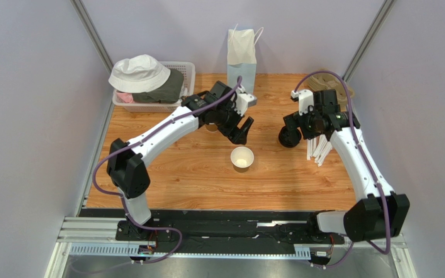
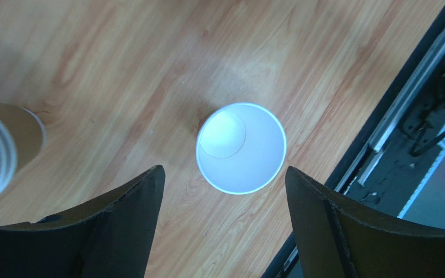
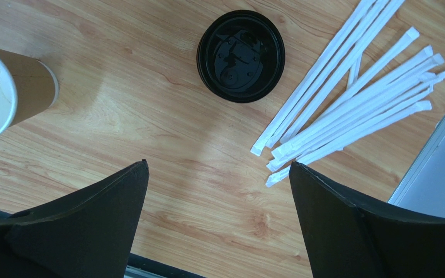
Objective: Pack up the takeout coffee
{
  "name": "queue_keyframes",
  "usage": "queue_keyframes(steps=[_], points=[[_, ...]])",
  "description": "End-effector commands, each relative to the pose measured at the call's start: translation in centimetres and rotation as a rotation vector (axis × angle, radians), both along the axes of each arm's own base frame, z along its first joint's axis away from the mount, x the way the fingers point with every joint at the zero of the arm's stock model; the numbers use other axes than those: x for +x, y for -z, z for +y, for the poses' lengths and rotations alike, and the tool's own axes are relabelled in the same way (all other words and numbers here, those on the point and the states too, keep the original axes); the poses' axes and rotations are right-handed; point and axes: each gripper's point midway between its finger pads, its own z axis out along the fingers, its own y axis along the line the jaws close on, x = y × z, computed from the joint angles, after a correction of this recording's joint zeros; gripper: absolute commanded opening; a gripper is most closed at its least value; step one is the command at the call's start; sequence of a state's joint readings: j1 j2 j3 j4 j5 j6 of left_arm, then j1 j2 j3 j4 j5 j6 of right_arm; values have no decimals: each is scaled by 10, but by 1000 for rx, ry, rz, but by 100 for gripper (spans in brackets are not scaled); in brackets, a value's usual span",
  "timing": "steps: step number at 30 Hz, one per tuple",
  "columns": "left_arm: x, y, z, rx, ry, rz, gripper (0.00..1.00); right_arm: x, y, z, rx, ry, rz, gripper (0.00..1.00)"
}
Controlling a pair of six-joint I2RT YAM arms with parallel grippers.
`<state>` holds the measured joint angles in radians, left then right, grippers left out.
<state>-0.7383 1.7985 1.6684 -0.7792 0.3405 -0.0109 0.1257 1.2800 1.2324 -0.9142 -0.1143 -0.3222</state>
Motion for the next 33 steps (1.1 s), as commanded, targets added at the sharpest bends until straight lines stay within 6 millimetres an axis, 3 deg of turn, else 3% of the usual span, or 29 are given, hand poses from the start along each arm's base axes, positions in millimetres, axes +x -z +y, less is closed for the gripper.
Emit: queue_keyframes(steps=[1, 2, 5, 14, 22, 33], points=[[-6, -80, 13, -135, 57, -78, 87, 22, 6, -1, -61, -78, 35, 100], [-8, -91, 17, -157, 55, -85, 87, 27, 18, 0, -70, -98, 76, 100], [-5, -104, 32, -214, 42, -58, 87, 37, 22, 6, -54, -142, 110, 100], [8, -99, 74, -244, -24, 8, 86, 50, 64, 26, 21, -179, 309, 79], [11, -99, 80, -243, -30, 12, 85, 63, 86, 30, 40, -160, 363, 61], [15, -98, 80, -248, -35, 28, 84, 71, 109, 33, 46, -147, 412, 49]])
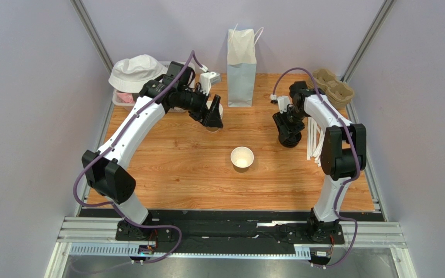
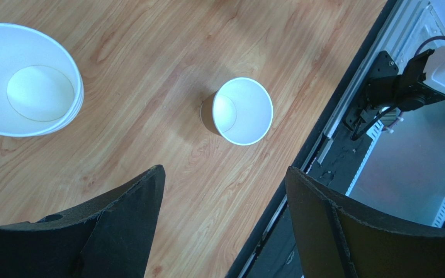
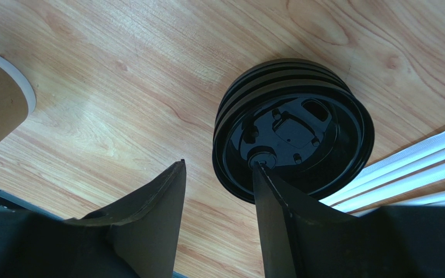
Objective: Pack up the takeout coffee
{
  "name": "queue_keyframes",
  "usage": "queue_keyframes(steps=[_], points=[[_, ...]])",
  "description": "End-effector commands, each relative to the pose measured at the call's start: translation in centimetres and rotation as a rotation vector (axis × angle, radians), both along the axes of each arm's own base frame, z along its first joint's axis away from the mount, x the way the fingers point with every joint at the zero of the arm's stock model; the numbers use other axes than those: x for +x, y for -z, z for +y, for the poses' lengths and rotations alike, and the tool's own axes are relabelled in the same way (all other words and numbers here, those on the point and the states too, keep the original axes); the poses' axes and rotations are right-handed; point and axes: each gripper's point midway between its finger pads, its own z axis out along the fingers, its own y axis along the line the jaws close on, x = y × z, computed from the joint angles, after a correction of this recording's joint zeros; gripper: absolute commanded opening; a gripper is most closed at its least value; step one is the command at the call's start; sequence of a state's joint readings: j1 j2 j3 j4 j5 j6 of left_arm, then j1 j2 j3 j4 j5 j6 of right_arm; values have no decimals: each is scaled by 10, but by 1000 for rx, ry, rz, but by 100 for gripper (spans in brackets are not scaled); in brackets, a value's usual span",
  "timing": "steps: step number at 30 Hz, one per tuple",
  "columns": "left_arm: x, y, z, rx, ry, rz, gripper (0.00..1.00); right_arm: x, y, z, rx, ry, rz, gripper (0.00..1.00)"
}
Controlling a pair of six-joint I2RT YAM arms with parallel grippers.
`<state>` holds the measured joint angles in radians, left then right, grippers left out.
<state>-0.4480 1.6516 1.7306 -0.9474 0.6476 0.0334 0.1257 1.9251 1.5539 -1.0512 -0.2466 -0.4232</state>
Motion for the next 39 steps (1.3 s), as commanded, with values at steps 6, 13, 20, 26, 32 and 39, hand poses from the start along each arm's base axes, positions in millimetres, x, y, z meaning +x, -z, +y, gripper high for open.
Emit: queue_keyframes(steps=[6, 13, 20, 26, 32, 39], points=[[0, -15, 0, -35, 22, -38, 84, 18, -3, 6, 20, 4, -28, 44], [5, -10, 1, -16, 2, -32, 84, 21, 2, 7, 23, 3, -11, 27], [5, -9, 1, -17, 7, -30, 84, 19, -16, 16, 74, 1, -7, 2], [5, -7, 1, -14, 10, -26, 84, 16, -33, 19, 104, 7, -14, 0], [7, -9, -3, -32, 5, -26, 84, 13, -51, 12, 109, 16, -47, 0], [14, -47, -8, -138, -4, -203, 86, 4, -130, 27, 312, -24, -102, 0]])
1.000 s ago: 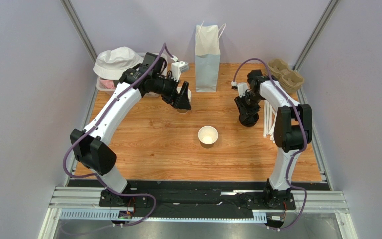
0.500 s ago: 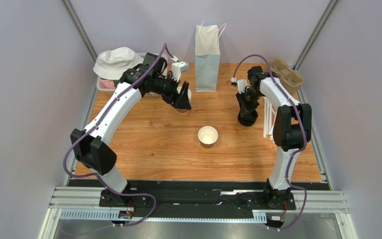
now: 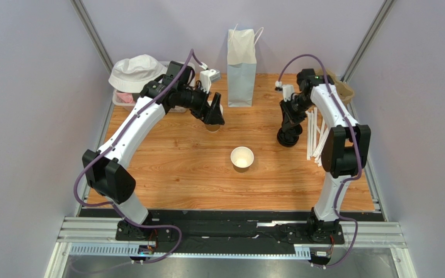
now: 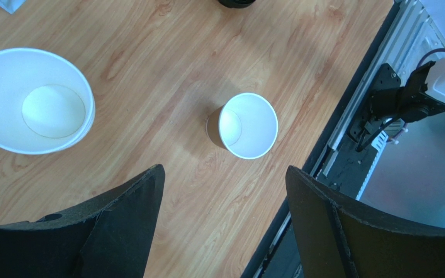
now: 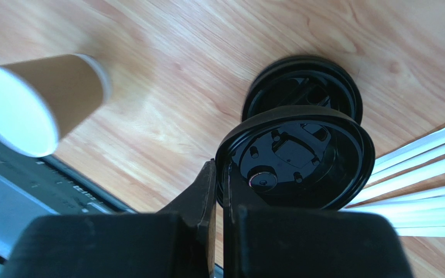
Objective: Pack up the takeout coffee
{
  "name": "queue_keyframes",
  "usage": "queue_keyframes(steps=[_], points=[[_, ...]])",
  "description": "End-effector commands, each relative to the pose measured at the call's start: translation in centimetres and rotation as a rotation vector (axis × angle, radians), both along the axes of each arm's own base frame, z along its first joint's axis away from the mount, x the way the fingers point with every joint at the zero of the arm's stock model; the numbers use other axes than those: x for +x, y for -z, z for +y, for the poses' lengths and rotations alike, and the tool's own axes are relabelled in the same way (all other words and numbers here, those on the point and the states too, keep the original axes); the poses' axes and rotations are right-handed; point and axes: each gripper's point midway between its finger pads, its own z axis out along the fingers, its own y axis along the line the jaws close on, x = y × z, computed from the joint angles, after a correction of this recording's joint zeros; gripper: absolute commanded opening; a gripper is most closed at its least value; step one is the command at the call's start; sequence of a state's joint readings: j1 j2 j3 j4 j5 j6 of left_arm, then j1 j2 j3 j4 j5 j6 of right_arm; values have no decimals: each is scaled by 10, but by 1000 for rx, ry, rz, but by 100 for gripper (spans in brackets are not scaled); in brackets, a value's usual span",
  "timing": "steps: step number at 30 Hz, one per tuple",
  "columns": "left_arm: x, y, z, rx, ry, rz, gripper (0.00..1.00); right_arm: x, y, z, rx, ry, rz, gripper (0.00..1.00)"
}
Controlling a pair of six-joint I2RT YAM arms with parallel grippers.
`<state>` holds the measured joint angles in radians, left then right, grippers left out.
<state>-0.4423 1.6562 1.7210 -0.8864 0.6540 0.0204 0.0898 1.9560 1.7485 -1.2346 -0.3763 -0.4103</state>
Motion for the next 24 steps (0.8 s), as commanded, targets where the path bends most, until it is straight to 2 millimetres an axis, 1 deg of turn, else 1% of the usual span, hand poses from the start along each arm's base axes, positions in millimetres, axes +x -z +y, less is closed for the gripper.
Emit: queue_keyframes(steps=[1, 2, 3, 4, 5, 6, 7, 8, 9, 11, 12, 13, 14, 16, 17, 18, 19, 21, 22, 24], points=[[2, -52, -4, -131, 16, -205, 87, -6, -111, 23, 227, -50, -155, 0], [-5, -60, -2, -149, 26, -248, 88, -10, -125, 29, 269, -71, -164, 0], [-4, -71, -3, -176, 39, -316, 91, -18, -142, 42, 364, -106, -164, 0], [-8, -79, -3, -191, 78, -383, 96, -29, -157, 48, 409, -123, -171, 0], [-12, -74, -2, -191, 95, -408, 96, -35, -167, 54, 452, -137, -175, 0], [-19, -97, 1, -228, 108, -517, 96, -46, -182, 66, 556, -164, -170, 0], [-25, -103, 2, -243, 137, -567, 97, -59, -192, 72, 615, -182, -153, 0], [-29, -99, 3, -235, 178, -625, 97, -72, -201, 79, 671, -196, -140, 0], [-39, -112, 6, -247, 205, -697, 97, -83, -215, 88, 769, -218, -125, 0], [-53, -117, 8, -249, 279, -781, 97, -104, -230, 96, 853, -254, -111, 0], [-57, -116, 8, -246, 301, -798, 97, -115, -237, 103, 931, -264, -76, 0], [-65, -117, 8, -256, 340, -815, 97, -125, -241, 108, 963, -281, -59, 0], [-71, -113, 6, -252, 374, -834, 97, -133, -244, 111, 986, -294, -47, 0], [-82, -107, 6, -206, 459, -915, 96, -157, -250, 123, 1019, -353, -29, 0], [-93, -104, -1, -196, 516, -944, 96, -166, -251, 126, 1021, -381, -28, 0], [-98, -98, -2, -163, 570, -992, 95, -179, -251, 129, 1023, -403, -20, 0], [-106, -94, -8, -156, 605, -1007, 95, -192, -251, 137, 1027, -447, 3, 0], [-112, -92, -12, -146, 647, -1050, 94, -208, -250, 143, 1025, -489, 27, 0], [-117, -90, -15, -148, 664, -1053, 93, -222, -250, 147, 1024, -522, 45, 0], [-120, -90, -19, -155, 672, -1060, 90, -234, -250, 150, 1027, -555, 55, 0]])
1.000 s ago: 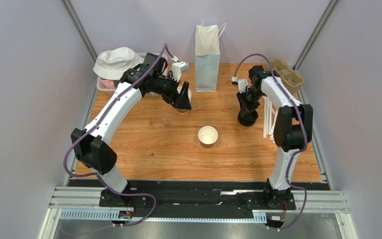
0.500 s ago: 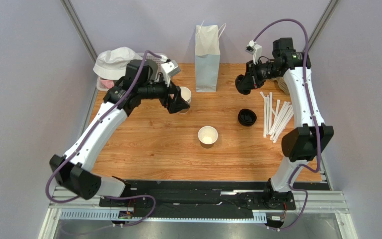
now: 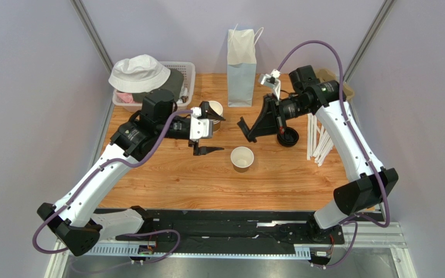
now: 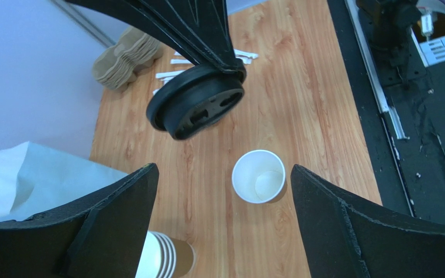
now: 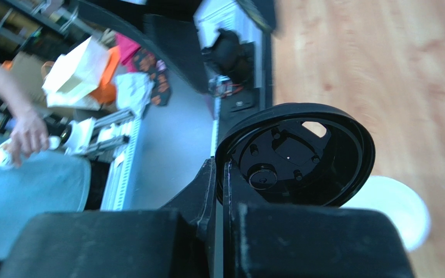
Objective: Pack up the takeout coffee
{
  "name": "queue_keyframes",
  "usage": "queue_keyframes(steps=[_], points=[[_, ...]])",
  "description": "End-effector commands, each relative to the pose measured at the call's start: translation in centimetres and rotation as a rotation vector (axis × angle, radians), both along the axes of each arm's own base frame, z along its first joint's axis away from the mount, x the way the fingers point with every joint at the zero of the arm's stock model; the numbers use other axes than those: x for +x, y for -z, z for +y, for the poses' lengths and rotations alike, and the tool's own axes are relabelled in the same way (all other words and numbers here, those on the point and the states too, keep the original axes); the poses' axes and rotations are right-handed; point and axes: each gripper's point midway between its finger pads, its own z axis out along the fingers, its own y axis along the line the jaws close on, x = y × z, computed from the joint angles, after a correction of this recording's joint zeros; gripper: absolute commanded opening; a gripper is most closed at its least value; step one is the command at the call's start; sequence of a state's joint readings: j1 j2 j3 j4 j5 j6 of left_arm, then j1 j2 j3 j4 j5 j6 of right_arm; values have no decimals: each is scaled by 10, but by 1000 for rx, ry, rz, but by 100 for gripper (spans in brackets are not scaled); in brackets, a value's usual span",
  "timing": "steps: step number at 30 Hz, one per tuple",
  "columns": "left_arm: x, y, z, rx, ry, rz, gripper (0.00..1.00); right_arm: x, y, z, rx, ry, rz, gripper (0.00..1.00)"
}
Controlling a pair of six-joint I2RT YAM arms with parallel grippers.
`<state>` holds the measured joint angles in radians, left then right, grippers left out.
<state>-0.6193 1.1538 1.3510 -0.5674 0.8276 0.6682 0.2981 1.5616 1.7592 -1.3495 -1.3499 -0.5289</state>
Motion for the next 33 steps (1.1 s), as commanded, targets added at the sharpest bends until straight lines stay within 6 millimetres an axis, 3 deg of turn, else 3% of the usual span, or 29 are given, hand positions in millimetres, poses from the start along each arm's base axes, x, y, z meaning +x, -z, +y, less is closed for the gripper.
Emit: queue_keyframes(steps=[1, 3, 4, 5, 6, 7, 8, 12, 15, 25, 33], points=[[-9, 3, -5, 13, 56, -121, 87, -83, -22, -4, -3, -115, 209, 0], [-6, -10, -9, -47, 21, -143, 79, -87, -25, -4, 10, -127, 216, 0], [-5, -2, -10, -58, -29, -71, 76, -87, -26, -3, 11, -125, 227, 0], [-4, -22, -10, -135, -56, -118, 72, -87, -29, -3, 18, -128, 226, 0], [-1, -26, -10, -170, -94, -106, 62, -86, -33, -2, 32, -131, 220, 0], [7, -18, -7, -182, -163, -84, 57, -87, -36, -2, 37, -130, 242, 0], [5, -37, -4, -267, -199, -77, 54, -87, -40, -1, 48, -132, 259, 0], [11, -53, 6, -378, -300, -40, 48, -83, -63, 3, 140, -189, 329, 0], [11, -61, 5, -421, -308, -6, 45, -83, -69, 3, 147, -201, 357, 0], [-16, -43, -17, -384, -169, 87, 42, -77, -77, 5, 139, -203, 380, 0], [-21, -27, -27, -364, -160, 186, 41, -77, -79, 5, 140, -206, 373, 0]])
